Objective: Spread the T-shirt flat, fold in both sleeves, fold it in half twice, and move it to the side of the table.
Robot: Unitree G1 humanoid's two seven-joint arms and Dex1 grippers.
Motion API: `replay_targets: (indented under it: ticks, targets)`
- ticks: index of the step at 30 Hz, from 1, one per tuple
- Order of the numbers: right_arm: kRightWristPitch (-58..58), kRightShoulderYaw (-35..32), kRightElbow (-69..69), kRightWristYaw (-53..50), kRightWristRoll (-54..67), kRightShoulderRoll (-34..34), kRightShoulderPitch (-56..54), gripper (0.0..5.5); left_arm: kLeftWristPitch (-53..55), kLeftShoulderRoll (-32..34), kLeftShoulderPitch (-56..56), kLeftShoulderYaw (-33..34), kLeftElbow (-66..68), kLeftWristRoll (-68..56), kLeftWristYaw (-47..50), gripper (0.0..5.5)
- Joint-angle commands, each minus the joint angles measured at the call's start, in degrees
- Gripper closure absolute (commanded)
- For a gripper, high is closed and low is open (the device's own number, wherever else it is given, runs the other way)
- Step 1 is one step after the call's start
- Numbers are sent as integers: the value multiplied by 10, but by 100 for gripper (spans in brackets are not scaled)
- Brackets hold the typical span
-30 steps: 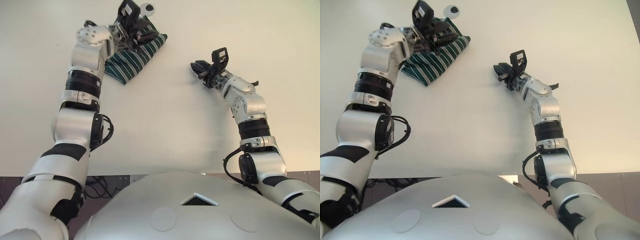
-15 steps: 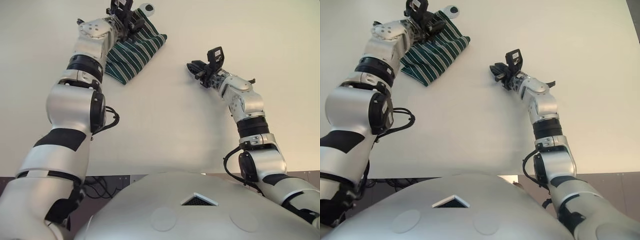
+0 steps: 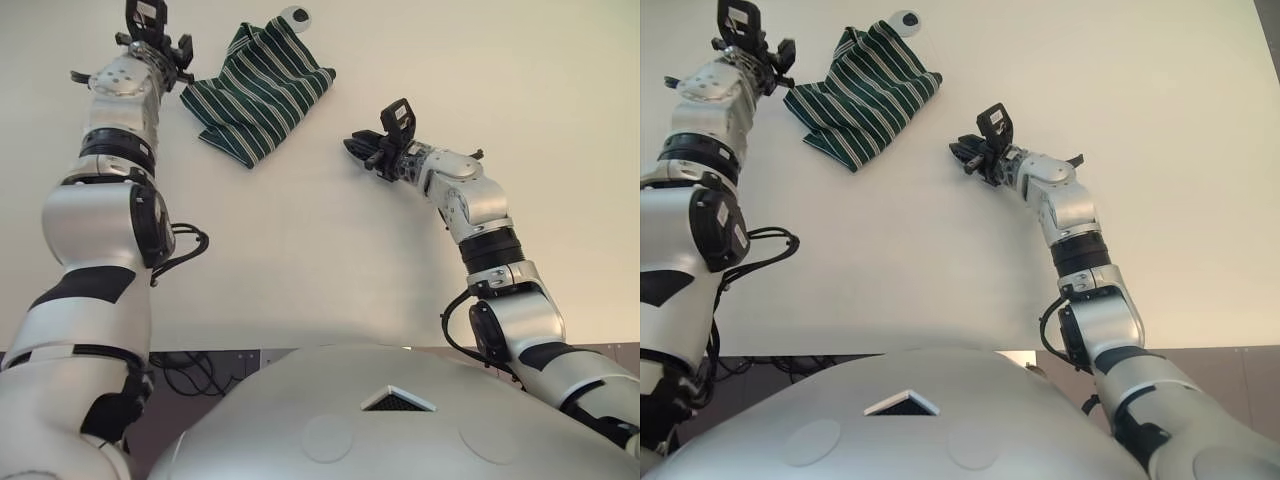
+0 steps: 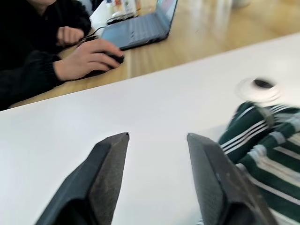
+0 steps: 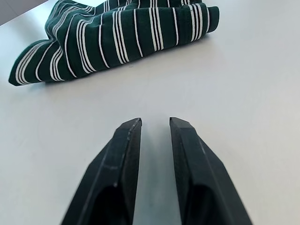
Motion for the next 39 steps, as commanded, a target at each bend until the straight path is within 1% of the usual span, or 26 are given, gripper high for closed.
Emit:
replay_targets:
  ticks: [1, 3, 5, 8, 9, 12, 14, 15, 16, 17, 19, 21, 23, 25, 27, 28, 30, 32, 35, 39]
  targets:
    - [26, -6, 14, -17, -13, 1, 36, 437, -7, -41, -3, 0, -10, -10, -107, 326]
    - [28, -8, 5, -22, -12, 7, 38, 437, -40, -66, 28, -25, -20, 10, -132, 326]
    - [32, -9, -7, -22, -11, 9, 40, 437, -84, -82, 73, -52, -37, 34, -108, 326]
    - [38, -10, -23, -21, -10, 3, 46, 437, -117, -93, 123, -61, -59, 43, -63, 326]
    - [38, -11, -26, -21, -10, 1, 48, 437, -133, -98, 141, -59, -78, 37, -61, 326]
    - [41, -15, -33, -24, -11, -3, 54, 437, -143, -112, 173, -65, -107, 35, -51, 326]
    - [45, -15, -40, -26, -10, -2, 55, 437, -122, -119, 181, -81, -94, 48, -54, 326]
    - [47, -15, -44, -26, -10, -2, 54, 437, -105, -123, 185, -92, -86, 54, -67, 326]
    - [54, -21, -56, -25, -4, -3, 53, 437, -88, -125, 199, -110, -80, 64, -103, 326]
    - [61, -29, -70, -25, 2, -7, 52, 437, -77, -125, 220, -130, -81, 72, -151, 326]
    - [79, -52, -108, -23, 14, -28, 49, 437, -68, -116, 283, -168, -127, 67, -265, 326]
    - [101, -80, -147, -17, 22, -57, 54, 437, -60, -91, 348, -197, -217, 51, -345, 326]
    - [124, -105, -184, -9, 33, -82, 66, 437, -4, -60, 422, -215, -367, 4, -410, 326]
    - [157, -137, -245, 3, 55, -119, 101, 437, 90, -8, 510, -253, -590, -68, -467, 326]
    - [186, -172, -298, 19, 78, -160, 127, 437, 149, 35, 565, -278, -755, -117, -483, 326]
    - [203, -192, -321, 32, 98, -177, 129, 437, 183, 53, 584, -280, -824, -146, -482, 326]
    - [236, -215, -349, 61, 139, -198, 125, 437, 228, 79, 602, -273, -914, -183, -473, 326]
    - [270, -220, -381, 93, 182, -215, 134, 437, 246, 84, 592, -246, -957, -204, -453, 326]
    - [327, -243, -429, 118, 260, -222, 155, 437, 271, 55, 526, -175, -980, -248, -383, 326]
    - [398, -288, -517, 116, 354, -242, 206, 437, 348, 91, 501, -84, -1025, -312, -322, 326]
